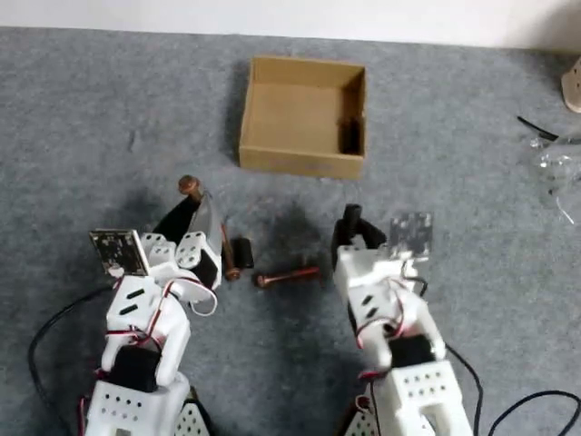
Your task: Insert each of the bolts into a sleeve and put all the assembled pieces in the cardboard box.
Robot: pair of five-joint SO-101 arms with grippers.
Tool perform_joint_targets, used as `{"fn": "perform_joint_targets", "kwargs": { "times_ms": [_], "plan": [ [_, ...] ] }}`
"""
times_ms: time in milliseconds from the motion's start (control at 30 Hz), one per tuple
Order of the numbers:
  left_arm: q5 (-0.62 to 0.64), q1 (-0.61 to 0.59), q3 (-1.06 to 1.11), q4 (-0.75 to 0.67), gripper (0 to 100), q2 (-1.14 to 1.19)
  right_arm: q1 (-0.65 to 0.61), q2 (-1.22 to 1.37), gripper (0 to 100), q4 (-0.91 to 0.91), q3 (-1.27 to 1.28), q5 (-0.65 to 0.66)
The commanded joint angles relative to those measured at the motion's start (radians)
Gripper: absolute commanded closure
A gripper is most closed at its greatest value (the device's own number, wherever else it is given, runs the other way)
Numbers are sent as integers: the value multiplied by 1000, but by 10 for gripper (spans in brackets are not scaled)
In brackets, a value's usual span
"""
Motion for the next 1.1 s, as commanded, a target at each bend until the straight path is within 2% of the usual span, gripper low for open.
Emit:
{"fn": "perform_joint_targets", "kwargs": {
  "times_ms": [0,100,200,667,900,1067],
  "plan": [
    [-3,68,7,-77,995,-8,-110,-211,994,-15,70,104],
    [-3,125,-8,-207,995,-8,-208,-363,994,79,127,221],
    [-3,148,-19,-276,995,-8,-278,-479,994,193,147,270],
    [2,288,-165,-275,995,-8,-309,-443,994,222,145,272],
    [-2,395,-134,-273,995,-1,-309,-443,994,223,145,272],
    [-3,394,-70,-275,994,-7,-309,-443,994,228,145,272]
  ]
}}
